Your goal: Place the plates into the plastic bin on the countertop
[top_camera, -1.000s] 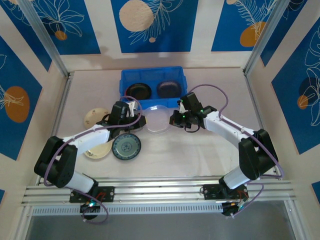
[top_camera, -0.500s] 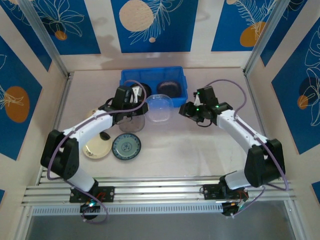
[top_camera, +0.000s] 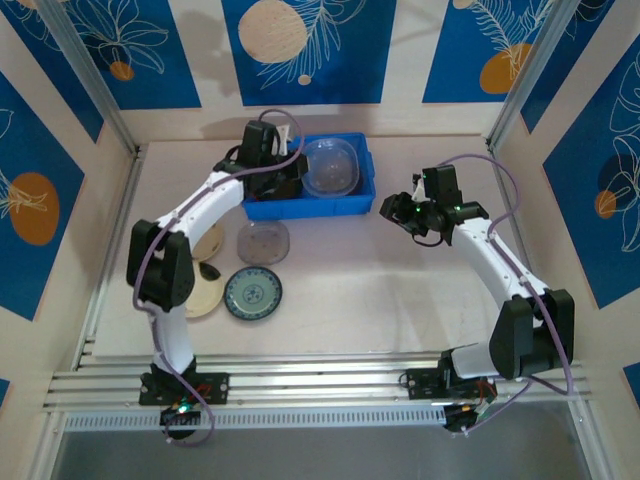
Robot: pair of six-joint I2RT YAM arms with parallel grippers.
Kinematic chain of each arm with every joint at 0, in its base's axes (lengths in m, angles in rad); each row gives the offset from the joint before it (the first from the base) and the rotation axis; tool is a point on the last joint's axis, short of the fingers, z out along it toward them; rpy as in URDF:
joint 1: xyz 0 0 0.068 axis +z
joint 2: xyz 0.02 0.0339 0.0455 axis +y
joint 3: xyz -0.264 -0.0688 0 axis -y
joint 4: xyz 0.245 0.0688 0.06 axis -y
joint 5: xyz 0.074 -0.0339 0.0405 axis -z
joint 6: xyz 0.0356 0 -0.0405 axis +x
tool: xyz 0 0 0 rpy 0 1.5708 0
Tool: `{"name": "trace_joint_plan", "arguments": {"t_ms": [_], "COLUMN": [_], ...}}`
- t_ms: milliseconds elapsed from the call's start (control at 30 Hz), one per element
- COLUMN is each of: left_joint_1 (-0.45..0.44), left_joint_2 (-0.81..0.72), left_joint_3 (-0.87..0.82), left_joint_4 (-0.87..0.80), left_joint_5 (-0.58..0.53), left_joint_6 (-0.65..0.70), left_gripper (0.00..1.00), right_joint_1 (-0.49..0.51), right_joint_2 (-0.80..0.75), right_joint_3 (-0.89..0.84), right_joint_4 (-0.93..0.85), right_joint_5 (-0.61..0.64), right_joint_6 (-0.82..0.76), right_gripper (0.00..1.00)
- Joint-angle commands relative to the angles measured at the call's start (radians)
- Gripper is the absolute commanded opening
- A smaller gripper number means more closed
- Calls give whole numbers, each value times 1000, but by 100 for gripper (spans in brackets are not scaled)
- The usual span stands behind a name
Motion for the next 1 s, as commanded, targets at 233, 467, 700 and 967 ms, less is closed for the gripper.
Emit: {"name": "trace_joint_plan", "arguments": {"t_ms": [233,467,700,967], "left_joint_1": [53,66,66,65], "left_joint_2": [287,456,554,628], "left_joint_3": [347,502,563,622], "left_joint_4": [-91,-67,-65,-73], "left_joint_5": [159,222,211,197], "left_joint_6": [-61,-154,-193,-208], "left_gripper": [0,0,0,0], "right_joint_1": [-47,-61,-71,-69], "right_joint_2": [25,48,92,118], "right_joint_3": [21,54,73,68], "right_joint_4": [-17,-56,-61,-47], "right_joint_5": [-75,-87,-100,-112], "right_joint_6": [1,-9,-10,2], "right_gripper": [45,45,45,45]}}
